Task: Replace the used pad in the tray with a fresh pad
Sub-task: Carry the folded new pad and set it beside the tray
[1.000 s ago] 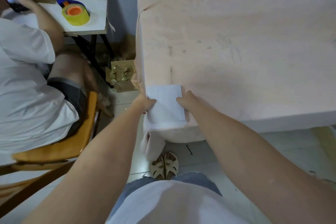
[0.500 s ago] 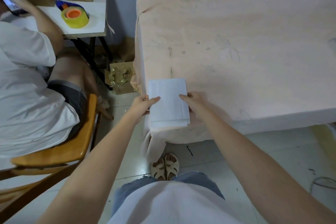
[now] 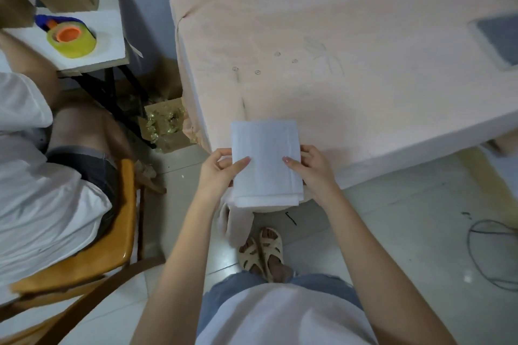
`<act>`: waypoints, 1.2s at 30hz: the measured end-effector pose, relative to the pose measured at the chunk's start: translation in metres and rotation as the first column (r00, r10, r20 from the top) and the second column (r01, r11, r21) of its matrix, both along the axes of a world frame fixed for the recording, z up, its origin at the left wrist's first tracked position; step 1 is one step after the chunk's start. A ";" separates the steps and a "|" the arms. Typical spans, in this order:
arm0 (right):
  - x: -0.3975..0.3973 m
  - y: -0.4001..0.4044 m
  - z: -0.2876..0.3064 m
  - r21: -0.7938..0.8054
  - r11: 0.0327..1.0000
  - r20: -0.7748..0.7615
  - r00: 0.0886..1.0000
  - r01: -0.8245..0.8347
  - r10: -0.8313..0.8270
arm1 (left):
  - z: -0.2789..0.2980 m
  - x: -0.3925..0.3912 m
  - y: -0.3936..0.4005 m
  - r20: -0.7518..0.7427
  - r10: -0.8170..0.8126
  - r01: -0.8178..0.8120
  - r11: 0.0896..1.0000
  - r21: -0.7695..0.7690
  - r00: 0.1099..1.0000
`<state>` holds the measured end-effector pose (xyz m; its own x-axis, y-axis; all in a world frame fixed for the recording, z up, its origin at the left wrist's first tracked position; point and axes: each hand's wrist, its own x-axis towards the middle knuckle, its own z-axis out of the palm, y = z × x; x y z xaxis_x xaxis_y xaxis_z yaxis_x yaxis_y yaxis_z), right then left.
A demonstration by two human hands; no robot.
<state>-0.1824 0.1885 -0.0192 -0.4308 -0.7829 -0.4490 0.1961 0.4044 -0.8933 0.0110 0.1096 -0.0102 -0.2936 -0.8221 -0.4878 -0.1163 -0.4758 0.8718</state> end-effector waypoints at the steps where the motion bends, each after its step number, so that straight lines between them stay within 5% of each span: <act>1: -0.005 0.006 0.002 -0.006 0.999 0.005 0.999 0.035 -0.035 | 0.001 -0.006 0.002 -0.004 -0.011 0.011 1.000 -0.005 1.000; 10: -0.056 0.055 0.006 -0.048 0.960 0.002 0.961 0.277 -0.277 | 0.009 -0.083 0.021 -0.051 -0.120 0.119 0.993 -0.025 0.991; 36: -0.325 0.204 0.010 -0.045 0.811 -0.006 0.811 0.584 -0.585 | 0.020 -0.420 0.106 -0.019 -0.546 0.542 0.835 -0.095 0.838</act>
<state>-0.5075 0.3929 -0.0087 -0.8205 -0.3973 -0.4109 0.3675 0.1839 -0.9117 -0.4091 0.2152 0.0100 -0.7247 -0.5600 -0.4014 -0.2960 -0.2730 0.9153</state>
